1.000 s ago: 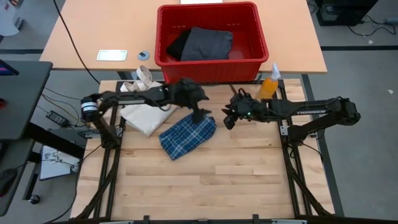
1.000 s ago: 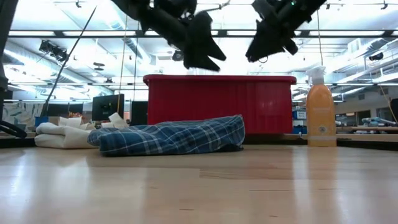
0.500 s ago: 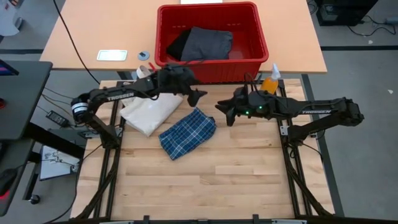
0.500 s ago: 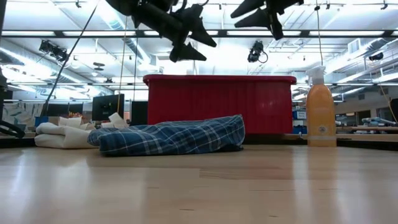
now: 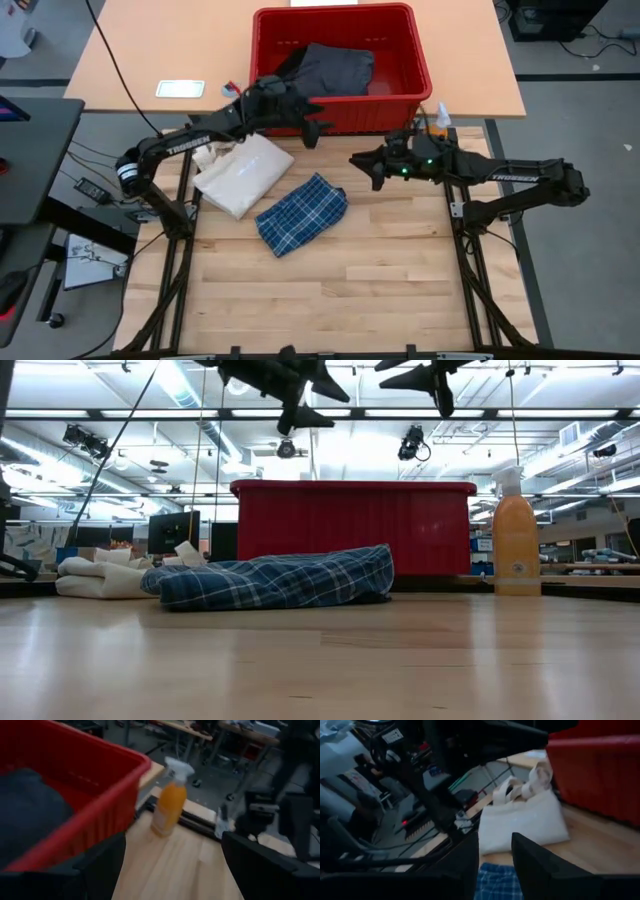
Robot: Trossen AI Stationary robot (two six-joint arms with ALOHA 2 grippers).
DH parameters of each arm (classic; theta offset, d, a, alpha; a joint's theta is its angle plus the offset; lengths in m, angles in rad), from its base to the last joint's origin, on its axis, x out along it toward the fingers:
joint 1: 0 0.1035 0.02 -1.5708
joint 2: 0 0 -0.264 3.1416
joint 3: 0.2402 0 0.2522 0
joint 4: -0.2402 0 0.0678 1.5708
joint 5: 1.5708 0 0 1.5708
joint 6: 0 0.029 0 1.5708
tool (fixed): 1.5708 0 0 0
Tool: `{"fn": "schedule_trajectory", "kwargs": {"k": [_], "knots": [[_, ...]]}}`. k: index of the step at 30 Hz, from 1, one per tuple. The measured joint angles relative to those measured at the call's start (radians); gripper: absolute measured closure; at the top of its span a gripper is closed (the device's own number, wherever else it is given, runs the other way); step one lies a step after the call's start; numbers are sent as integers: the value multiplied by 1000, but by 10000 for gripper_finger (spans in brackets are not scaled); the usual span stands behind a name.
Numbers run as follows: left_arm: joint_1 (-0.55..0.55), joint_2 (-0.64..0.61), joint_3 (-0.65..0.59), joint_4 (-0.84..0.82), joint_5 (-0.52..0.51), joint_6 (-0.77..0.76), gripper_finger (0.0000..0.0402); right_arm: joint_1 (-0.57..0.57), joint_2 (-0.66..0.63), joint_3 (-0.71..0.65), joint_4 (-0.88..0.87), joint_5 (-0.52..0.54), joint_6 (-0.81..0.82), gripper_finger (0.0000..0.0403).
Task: Fold Laundry from Bin
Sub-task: Remove the dark gray shorts from the red organizer bin
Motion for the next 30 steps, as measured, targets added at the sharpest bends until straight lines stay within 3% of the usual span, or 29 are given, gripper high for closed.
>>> {"fn": "schedule_trajectory", "kwargs": {"k": [7, 12, 21, 30], "knots": [[46, 178, 301, -214, -4, 57, 68, -83, -62, 0, -61, 26, -64, 278], [65, 314, 452, -286, -15, 63, 68, -138, -91, 0, -111, 18, -83, 278], [76, 470, 590, -269, -58, 32, 68, -153, -103, -1, -221, 18, -165, 278], [112, 576, 714, -271, -96, -60, 68, -214, -103, -1, -220, 19, -354, 278]]}}
